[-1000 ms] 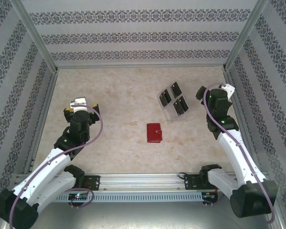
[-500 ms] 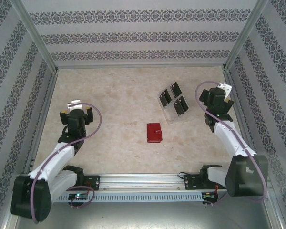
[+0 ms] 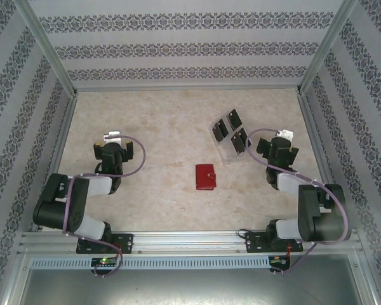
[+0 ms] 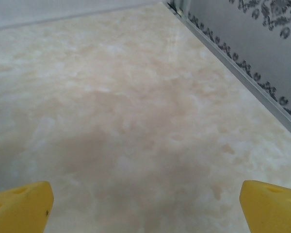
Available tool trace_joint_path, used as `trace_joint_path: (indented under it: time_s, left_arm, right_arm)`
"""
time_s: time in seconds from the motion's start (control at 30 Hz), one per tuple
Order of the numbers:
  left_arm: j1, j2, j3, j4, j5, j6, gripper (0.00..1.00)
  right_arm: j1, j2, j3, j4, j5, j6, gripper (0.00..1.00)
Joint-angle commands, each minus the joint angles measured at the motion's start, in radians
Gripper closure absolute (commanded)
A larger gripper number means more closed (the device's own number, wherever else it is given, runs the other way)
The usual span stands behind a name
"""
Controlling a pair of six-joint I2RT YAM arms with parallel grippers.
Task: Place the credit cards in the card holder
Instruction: Reset both arms
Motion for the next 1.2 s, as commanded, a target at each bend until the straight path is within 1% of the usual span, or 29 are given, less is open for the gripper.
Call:
trace_joint_path:
  time_s: [0.0,0.07,0.1,0.13,0.17,0.2,0.23,0.27,0.3,0.4,0.47,0.53,0.6,0.83,0.9,0.97,1.17]
  left_arm:
    - [0.037,0.011,0.014,0.079,0.096,0.006,0.00]
    - [0.058,0.014,0.008,0.077,0.176,-0.001,0.00]
    - [0.066,0.035,-0.016,0.119,0.214,0.003,0.00]
    - [0.066,0.074,-0.032,0.222,0.228,0.027,0.00]
    - [0.066,0.055,-0.020,0.162,0.238,0.019,0.00]
    - [0.066,0.044,-0.010,0.121,0.244,0.017,0.00]
    - [0.069,0.060,-0.017,0.161,0.247,0.020,0.00]
    - [0.071,0.069,-0.018,0.183,0.250,0.021,0.00]
    - [0.073,0.055,-0.005,0.135,0.256,0.012,0.00]
    - [0.098,0.060,0.004,0.124,0.288,-0.003,0.00]
    - [0.099,0.063,0.002,0.133,0.289,-0.003,0.00]
    - [0.099,0.059,0.005,0.119,0.289,-0.005,0.00]
    - [0.100,0.062,0.003,0.129,0.289,-0.003,0.00]
    - [0.100,0.060,0.003,0.125,0.289,-0.003,0.00]
    - [0.100,0.062,0.005,0.124,0.289,-0.004,0.00]
    - [0.100,0.062,0.006,0.122,0.290,-0.004,0.00]
    - [0.100,0.062,0.001,0.130,0.288,-0.003,0.00]
  right_arm:
    - [0.017,0.032,-0.020,0.196,-0.081,-0.064,0.02]
    - [0.032,0.069,-0.018,0.226,-0.134,-0.100,0.02]
    - [0.038,0.110,-0.033,0.287,-0.134,-0.110,0.02]
    - [0.040,0.155,-0.046,0.413,-0.121,-0.105,0.02]
    - [0.037,0.153,-0.075,0.420,-0.114,-0.096,0.02]
    - [0.028,0.114,-0.065,0.333,-0.133,-0.090,0.02]
    - [0.019,0.105,-0.062,0.310,-0.151,-0.086,0.02]
    - [0.016,0.130,-0.070,0.371,-0.160,-0.085,0.02]
    - [0.016,0.144,-0.072,0.398,-0.156,-0.084,0.02]
    - [0.034,0.116,-0.024,0.278,-0.119,-0.096,0.02]
    - [0.053,0.133,-0.039,0.337,-0.068,-0.105,0.02]
    - [0.058,0.119,-0.030,0.296,-0.067,-0.111,0.02]
    - [0.060,0.127,-0.034,0.321,-0.064,-0.115,0.02]
    - [0.062,0.127,-0.028,0.304,-0.064,-0.116,0.02]
    - [0.056,0.129,-0.020,0.290,-0.086,-0.111,0.02]
    - [0.038,0.128,-0.010,0.269,-0.151,-0.113,0.02]
    - [0.036,0.123,-0.022,0.288,-0.169,-0.121,0.02]
